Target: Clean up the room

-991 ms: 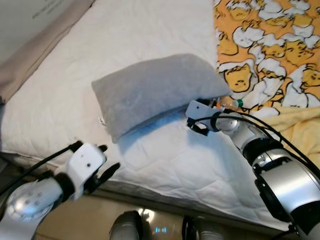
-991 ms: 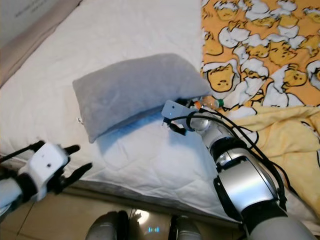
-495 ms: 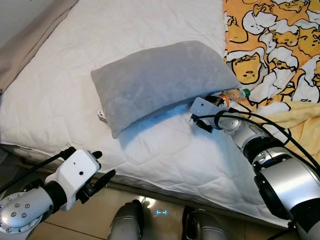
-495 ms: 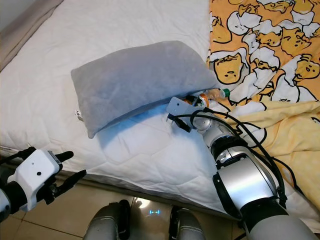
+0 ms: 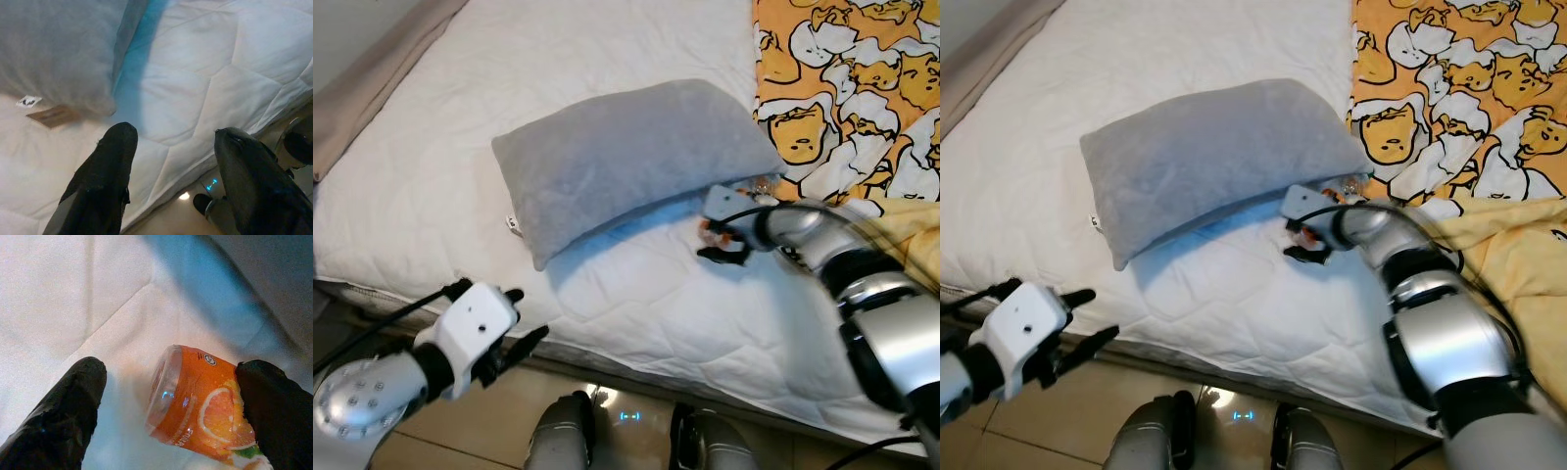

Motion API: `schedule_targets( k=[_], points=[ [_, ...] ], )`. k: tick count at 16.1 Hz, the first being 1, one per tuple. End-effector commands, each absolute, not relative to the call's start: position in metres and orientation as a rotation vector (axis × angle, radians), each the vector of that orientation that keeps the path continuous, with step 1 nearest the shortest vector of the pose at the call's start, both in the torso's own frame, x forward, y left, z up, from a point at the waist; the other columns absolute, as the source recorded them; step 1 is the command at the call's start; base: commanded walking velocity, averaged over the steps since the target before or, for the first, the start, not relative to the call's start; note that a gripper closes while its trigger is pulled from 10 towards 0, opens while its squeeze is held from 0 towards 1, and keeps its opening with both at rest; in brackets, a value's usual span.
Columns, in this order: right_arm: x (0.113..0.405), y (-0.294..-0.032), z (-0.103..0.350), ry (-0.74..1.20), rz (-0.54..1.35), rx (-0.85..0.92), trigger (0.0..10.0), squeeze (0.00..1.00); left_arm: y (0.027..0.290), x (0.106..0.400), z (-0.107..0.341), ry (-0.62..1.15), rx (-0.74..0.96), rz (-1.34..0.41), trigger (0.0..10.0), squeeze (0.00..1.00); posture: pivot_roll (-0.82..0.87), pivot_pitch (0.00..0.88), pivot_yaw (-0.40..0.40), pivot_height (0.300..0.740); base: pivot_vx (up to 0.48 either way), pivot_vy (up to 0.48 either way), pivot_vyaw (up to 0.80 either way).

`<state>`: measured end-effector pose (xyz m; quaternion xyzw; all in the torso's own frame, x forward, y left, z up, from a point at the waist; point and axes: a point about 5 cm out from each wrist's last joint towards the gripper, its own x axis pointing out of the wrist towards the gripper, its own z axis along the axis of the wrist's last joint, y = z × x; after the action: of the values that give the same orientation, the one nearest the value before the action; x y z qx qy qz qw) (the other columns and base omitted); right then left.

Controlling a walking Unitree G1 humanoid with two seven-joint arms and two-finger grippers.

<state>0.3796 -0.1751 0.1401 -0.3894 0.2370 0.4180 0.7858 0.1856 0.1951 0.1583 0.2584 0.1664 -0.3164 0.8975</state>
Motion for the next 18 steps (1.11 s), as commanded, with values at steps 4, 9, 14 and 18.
schedule_targets(
  k=[4,9,14,18],
  points=[
    [0.361,-0.204,0.137,0.647,1.119,-0.806,10.0,0.0,0.19,0.189,0.149,0.355,0.512,-0.706,10.0,0.0,0.21,0.119,-0.006,0.74,0.0,0.0,0.0],
    [0.364,-0.213,0.159,0.483,1.062,-0.629,10.0,0.0,0.192,0.202,0.146,0.321,0.494,-0.688,10.0,0.0,0.16,0.05,-0.015,0.74,0.0,0.0,0.0],
    [0.361,-0.201,0.116,0.442,0.773,-0.398,10.0,0.0,0.188,0.208,0.139,0.308,0.491,-0.684,10.0,0.0,0.15,0.04,-0.024,0.74,0.0,0.0,0.0],
    [0.368,-0.2,0.11,0.386,0.362,-0.102,10.0,1.0,0.188,0.212,0.138,0.295,0.493,-0.675,10.0,0.0,0.14,0.039,-0.02,0.74,0.0,0.0,0.0]
  ],
)
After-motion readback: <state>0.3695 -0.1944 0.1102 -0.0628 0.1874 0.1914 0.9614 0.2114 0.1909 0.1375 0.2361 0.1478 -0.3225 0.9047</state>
